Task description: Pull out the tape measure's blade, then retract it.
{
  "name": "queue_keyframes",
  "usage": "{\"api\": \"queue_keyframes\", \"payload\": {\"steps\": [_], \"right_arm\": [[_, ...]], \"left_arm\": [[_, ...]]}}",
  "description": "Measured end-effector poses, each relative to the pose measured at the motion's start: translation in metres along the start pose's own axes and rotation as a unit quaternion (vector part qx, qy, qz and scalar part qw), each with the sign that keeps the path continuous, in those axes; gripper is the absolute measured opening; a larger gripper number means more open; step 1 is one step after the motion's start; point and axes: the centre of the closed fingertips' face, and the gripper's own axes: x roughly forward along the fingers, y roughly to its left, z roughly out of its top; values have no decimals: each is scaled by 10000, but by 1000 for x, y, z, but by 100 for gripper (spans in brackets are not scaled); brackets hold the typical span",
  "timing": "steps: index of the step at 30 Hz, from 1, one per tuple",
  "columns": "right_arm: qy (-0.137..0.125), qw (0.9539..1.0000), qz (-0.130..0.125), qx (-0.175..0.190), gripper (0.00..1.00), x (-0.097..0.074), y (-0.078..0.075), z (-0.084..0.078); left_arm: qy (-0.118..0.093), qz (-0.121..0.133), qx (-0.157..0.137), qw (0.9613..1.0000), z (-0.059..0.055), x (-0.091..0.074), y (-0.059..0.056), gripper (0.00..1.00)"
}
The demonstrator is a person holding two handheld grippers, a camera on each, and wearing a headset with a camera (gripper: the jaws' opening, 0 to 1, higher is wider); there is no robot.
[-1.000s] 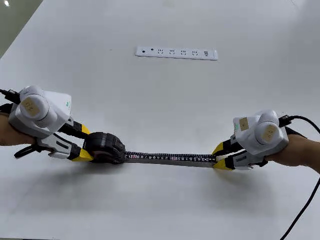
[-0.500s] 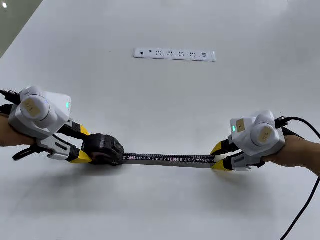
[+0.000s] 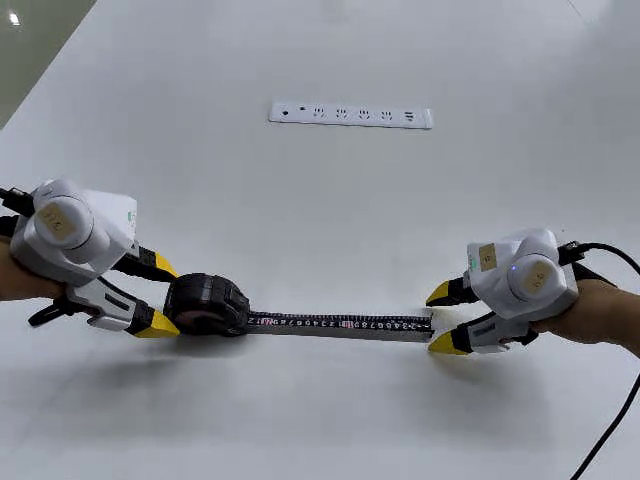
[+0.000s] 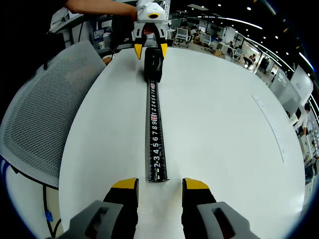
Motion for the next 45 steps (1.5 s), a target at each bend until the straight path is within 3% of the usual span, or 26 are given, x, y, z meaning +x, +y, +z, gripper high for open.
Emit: {"api": "queue_keyframes", "payload": {"steps": [19, 29, 45], "right_arm": [[-149, 9987, -315, 378, 50, -22, 8, -1], [-227, 9965, -439, 677, 56, -30, 19, -4], [-528, 9889, -711, 1192, 64, -35, 41, 0]], "left_arm": [[-159, 179, -447, 9987, -6, -10, -16, 51], [-327, 258, -704, 9967, -7, -12, -32, 56], [-684, 536, -1221, 9887, -4, -13, -48, 69]]}}
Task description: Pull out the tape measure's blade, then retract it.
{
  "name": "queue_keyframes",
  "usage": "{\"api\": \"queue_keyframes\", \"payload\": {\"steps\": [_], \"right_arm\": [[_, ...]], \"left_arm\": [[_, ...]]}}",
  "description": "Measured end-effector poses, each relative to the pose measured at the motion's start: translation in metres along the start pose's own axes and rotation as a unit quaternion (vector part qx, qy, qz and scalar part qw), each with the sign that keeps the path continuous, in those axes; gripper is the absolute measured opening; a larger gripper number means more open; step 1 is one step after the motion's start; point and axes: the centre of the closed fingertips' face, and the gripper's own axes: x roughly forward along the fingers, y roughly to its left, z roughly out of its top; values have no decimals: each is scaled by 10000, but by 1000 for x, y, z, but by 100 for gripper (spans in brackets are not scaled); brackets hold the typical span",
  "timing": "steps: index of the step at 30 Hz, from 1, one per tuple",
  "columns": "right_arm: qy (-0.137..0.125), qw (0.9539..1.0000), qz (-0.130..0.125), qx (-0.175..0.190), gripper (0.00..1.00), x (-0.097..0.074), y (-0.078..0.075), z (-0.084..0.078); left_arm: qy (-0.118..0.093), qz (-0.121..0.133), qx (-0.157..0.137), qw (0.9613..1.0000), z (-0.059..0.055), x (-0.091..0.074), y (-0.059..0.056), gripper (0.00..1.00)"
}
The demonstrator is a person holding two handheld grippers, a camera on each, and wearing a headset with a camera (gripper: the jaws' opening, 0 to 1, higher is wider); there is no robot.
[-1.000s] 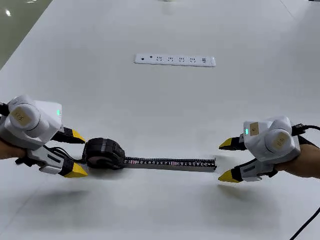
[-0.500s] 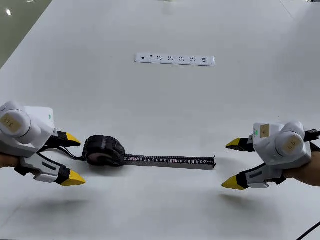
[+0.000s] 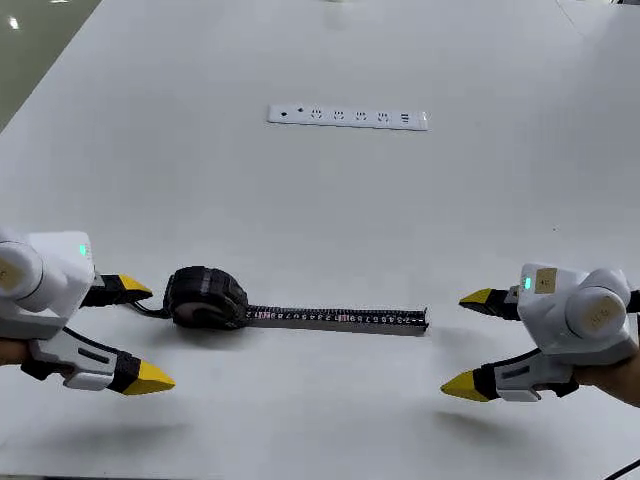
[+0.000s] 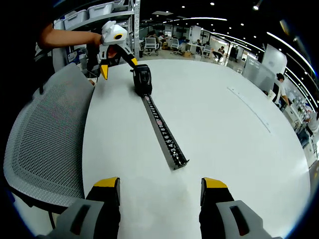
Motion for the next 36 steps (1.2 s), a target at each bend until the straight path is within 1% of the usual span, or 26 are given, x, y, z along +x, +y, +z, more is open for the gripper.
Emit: {"api": "queue_keyframes", "payload": {"steps": [6, 11, 13, 17, 20, 23, 26, 28, 31, 36], "right_arm": [[-119, 9996, -111, 214, 67, -1, 7, 2], [-236, 9985, -253, 426, 71, -3, 11, 5], [-280, 9979, -288, 514, 71, -3, 13, 5], [-325, 9966, -358, 674, 73, -4, 16, 5], [-371, 9951, -424, 815, 76, -5, 19, 7], [-425, 9940, -456, 898, 77, -5, 24, 8], [-444, 9932, -497, 956, 79, -6, 26, 9], [-503, 9916, -550, 1058, 80, -7, 28, 11], [-537, 9892, -645, 1204, 84, -8, 30, 11], [-618, 9869, -694, 1317, 86, -9, 36, 15]], "left_arm": [[-130, 122, -144, 9997, 1, 2, -6, 74], [-281, 238, -371, 9986, 1, 3, -12, 77], [-370, 283, -462, 9978, 2, 4, -17, 78], [-458, 339, -577, 9967, 2, 6, -23, 79], [-512, 410, -698, 9954, 1, 5, -26, 81], [-633, 436, -849, 9934, 3, 3, -30, 83], [-650, 478, -862, 9930, 4, 2, -31, 84], [-673, 556, -907, 9920, 5, 1, -30, 85], [-765, 664, -961, 9902, 10, -1, -30, 88], [-877, 816, -1060, 9871, 14, -1, -32, 92]]}}
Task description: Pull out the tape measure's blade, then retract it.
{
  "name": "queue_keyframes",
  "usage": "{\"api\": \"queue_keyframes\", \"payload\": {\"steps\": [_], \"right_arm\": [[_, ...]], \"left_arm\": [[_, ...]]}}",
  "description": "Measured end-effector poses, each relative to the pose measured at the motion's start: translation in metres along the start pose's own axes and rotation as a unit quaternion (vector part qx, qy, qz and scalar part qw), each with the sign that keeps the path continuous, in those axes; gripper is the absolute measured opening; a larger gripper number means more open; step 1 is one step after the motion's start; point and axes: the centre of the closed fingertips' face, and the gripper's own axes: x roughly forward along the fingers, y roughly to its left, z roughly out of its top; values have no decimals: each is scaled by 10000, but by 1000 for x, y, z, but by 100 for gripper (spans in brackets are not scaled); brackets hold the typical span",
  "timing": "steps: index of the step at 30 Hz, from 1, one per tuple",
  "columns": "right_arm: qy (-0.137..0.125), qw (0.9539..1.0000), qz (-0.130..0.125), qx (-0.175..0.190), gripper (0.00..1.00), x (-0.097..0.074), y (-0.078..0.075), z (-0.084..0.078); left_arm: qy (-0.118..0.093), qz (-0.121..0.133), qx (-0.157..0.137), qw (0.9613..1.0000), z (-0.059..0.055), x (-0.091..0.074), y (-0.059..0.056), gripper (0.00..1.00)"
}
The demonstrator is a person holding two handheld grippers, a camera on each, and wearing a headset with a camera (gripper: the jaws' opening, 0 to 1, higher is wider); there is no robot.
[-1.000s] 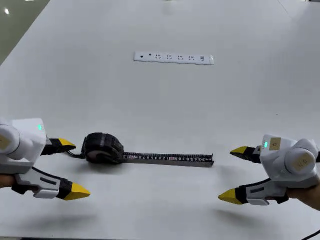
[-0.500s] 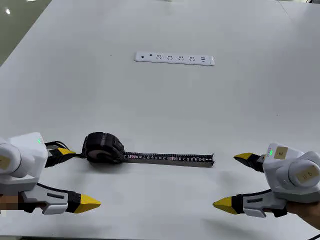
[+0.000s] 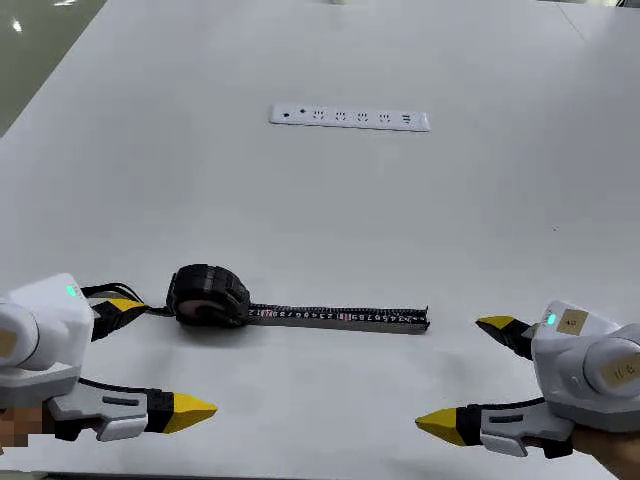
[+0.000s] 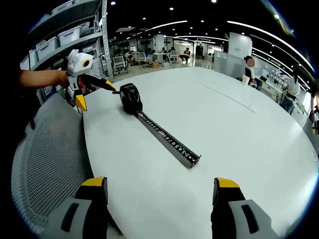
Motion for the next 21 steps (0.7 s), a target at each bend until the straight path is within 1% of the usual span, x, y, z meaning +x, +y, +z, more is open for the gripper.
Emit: {"api": "queue_keyframes", "payload": {"steps": [1, 5, 8, 12, 16, 18, 21], "right_arm": [[-8, 10000, -30, 41, 87, 0, 1, 0], [-91, 9998, -95, 165, 90, -2, 4, 1], [-137, 9996, -139, 220, 91, -2, 7, 3], [-221, 9990, -196, 343, 93, -2, 9, 5], [-308, 9980, -278, 474, 94, -1, 11, 10], [-359, 9975, -310, 514, 95, -1, 13, 12], [-368, 9970, -357, 572, 96, 1, 15, 14]], "left_arm": [[-50, 45, -23, 10000, 1, 0, -1, 93], [-65, 66, -117, 9999, -1, 1, -7, 94], [-78, 129, -161, 9998, -2, 0, -8, 96], [-167, 253, -265, 9992, 1, -1, -10, 98], [-252, 349, -337, 9985, 5, -2, -15, 99], [-291, 409, -379, 9980, 6, -2, -15, 99], [-314, 468, -456, 9974, 7, -2, -16, 99]]}}
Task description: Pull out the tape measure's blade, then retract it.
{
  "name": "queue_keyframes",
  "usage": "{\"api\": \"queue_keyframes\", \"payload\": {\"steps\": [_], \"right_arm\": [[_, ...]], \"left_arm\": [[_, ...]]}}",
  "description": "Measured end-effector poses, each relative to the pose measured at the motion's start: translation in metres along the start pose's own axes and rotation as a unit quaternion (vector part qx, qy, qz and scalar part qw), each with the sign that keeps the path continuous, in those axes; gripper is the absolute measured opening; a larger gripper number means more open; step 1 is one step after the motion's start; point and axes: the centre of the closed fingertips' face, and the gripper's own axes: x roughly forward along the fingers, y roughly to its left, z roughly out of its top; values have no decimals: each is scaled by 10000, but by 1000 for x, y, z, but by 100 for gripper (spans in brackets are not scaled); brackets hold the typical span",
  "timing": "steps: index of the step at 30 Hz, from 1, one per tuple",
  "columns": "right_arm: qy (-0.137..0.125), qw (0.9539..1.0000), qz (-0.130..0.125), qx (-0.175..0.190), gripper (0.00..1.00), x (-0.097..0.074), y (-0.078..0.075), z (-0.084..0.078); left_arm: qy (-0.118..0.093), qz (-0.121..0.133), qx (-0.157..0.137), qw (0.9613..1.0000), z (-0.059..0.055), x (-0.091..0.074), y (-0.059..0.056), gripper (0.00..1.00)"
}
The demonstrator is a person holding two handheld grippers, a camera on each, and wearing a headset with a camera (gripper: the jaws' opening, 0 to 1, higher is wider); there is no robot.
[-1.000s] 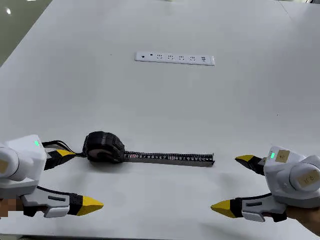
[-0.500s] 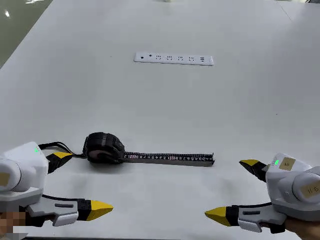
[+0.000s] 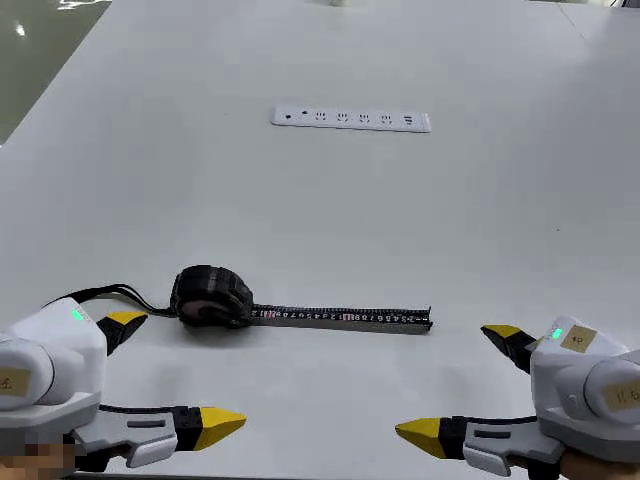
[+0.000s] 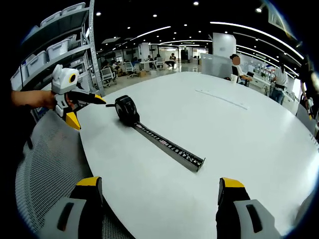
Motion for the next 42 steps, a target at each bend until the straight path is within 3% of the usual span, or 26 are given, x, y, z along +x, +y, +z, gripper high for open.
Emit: {"api": "queue_keyframes", "payload": {"steps": [18, 24, 30, 34, 42], "right_arm": [[-265, 9984, -325, 369, 99, 1, 11, 17], [-313, 9975, -402, 488, 99, 3, 16, 18], [-421, 9956, -563, 618, 99, -2, 18, 24], [-466, 9944, -635, 704, 99, -4, 21, 26], [-537, 9925, -698, 843, 99, -5, 27, 29]], "left_arm": [[-281, 479, -163, 9983, 14, -1, -3, 99], [-458, 805, -461, 9946, 17, -3, 5, 99], [-478, 979, -666, 9918, 14, -6, 6, 99], [-352, 900, -721, 9927, 7, -5, -4, 99], [-337, 976, -841, 9911, 5, -6, -6, 99]]}}
